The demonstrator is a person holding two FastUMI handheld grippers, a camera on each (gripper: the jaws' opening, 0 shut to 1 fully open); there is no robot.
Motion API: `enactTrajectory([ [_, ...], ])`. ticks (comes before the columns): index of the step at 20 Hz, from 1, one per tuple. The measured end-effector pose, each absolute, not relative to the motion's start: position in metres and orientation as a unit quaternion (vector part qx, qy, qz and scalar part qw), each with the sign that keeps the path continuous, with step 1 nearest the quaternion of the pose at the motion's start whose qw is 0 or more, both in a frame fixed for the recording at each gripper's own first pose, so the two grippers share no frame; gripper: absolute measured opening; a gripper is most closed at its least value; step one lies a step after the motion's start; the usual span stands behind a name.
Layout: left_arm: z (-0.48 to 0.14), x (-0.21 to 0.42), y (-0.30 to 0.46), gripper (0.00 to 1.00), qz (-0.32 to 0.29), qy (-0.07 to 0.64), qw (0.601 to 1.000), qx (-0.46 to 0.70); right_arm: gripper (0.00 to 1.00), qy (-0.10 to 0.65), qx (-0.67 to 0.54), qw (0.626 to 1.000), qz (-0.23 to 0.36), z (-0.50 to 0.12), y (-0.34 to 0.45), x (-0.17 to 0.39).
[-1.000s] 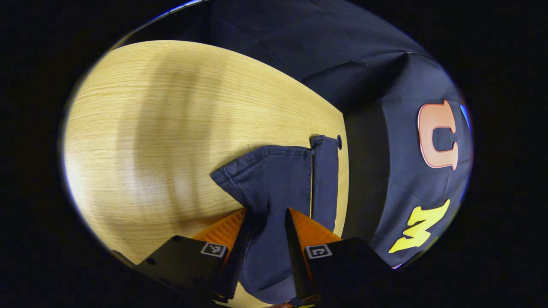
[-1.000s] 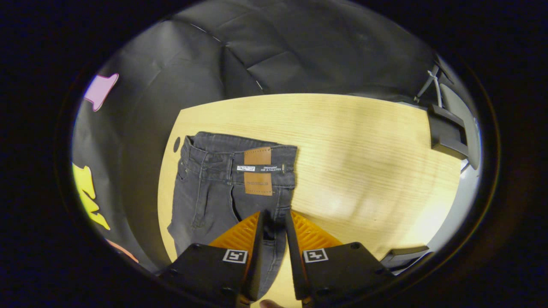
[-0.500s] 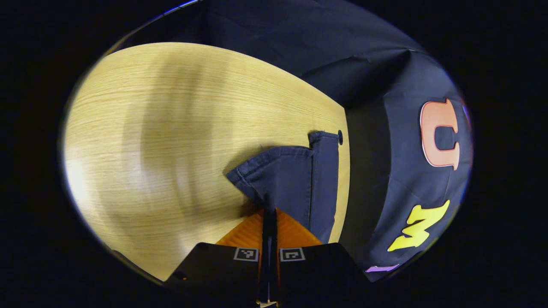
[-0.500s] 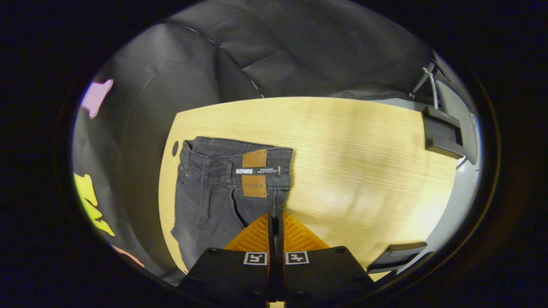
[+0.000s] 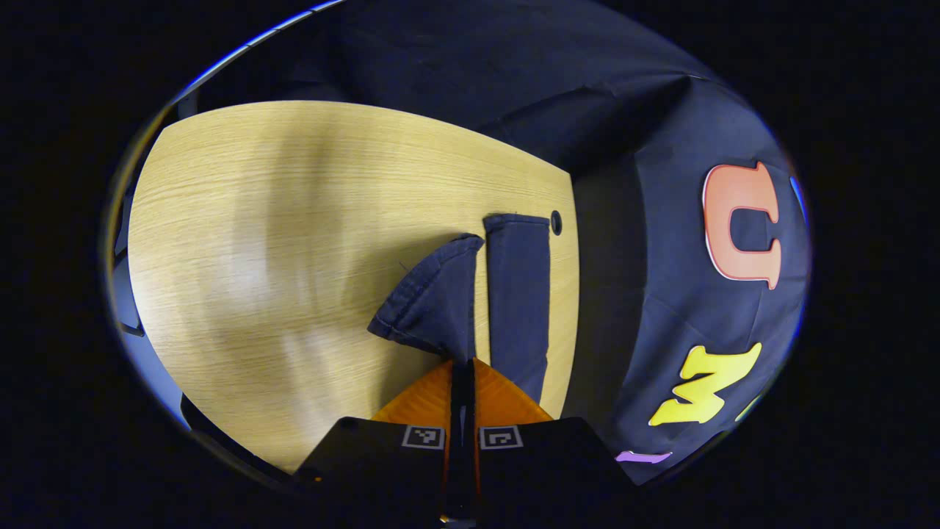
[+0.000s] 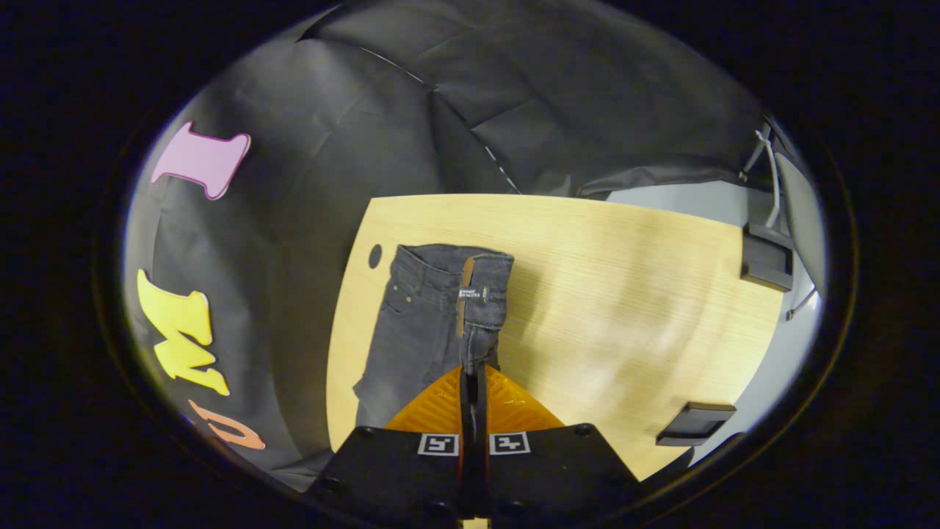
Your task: Grasp the waist and the cuffs of the jeans and fold them to make the two legs overlap; first hold the waist and fold one-third of the jeans toward the cuffs, then hold the cuffs and fold the remaining one-third in the same direction to finish folding.
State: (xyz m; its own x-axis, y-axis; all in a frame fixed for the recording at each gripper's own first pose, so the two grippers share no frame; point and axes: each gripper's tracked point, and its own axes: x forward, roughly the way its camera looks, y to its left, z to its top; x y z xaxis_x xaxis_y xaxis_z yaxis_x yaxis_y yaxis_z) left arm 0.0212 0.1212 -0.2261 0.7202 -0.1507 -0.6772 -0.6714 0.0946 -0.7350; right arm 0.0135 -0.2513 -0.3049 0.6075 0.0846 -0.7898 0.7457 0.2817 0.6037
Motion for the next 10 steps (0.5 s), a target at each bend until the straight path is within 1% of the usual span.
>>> enactTrajectory([
  [6, -0.196, 0.071, 0.135, 0.04, 0.174, 0.324, 0.684, -0.631, 0.01, 0.369, 0.556, 0.716, -0.206, -0.272, -0.253, 0.057],
  [10, -0.189, 0.128, 0.141, 0.04, 0.154, 0.333, 0.701, -0.612, 0.0, 0.374, 0.544, 0.725, -0.197, -0.265, -0.253, 0.103],
])
